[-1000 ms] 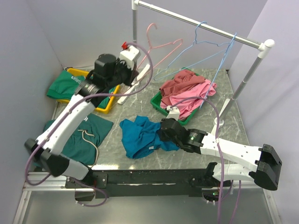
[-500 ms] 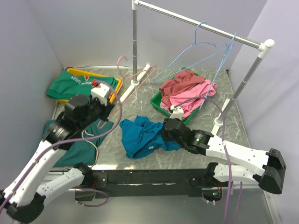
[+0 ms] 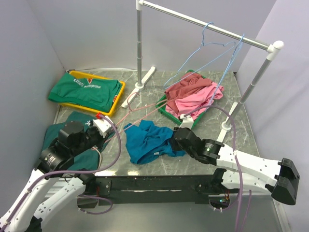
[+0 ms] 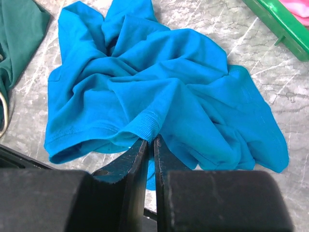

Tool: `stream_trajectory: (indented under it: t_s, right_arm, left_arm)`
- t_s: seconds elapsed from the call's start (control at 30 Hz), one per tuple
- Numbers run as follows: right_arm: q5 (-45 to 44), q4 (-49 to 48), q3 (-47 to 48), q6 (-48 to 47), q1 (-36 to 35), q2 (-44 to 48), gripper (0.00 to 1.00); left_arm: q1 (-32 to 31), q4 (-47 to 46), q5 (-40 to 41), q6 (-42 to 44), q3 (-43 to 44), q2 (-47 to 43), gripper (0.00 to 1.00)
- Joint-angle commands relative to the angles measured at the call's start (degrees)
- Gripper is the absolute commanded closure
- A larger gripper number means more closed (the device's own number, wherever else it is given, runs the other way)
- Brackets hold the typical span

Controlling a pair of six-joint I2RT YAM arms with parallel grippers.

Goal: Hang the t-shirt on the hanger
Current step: Pick up the hanger from the clothesline, then place the T-shirt on the hanger.

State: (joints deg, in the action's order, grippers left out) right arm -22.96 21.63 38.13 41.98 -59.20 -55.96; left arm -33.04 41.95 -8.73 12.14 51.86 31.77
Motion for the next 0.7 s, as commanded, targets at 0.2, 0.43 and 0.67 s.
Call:
stream_trajectory:
  t_s: [0.2, 0.43, 0.67]
  right_arm:
    - [-0.2, -4.4, -3.2, 2.0, 0.1, 2.6, 0.84]
    - [-1.4, -5.7, -4.0, 2.1, 0.2, 2.3, 0.86]
    - [-2.5, -5.2, -3.3, 2.8, 0.5, 0.5, 0.88]
  left_arm:
    - [-0.2, 9.5, -2.2, 8.9, -0.6, -1.4, 0.99]
    - [-0.3, 13.6, -5.9, 10.1, 1.6, -1.4, 0.99]
    - [-4.2, 16.6, -3.8, 10.0, 4.1, -2.1, 0.99]
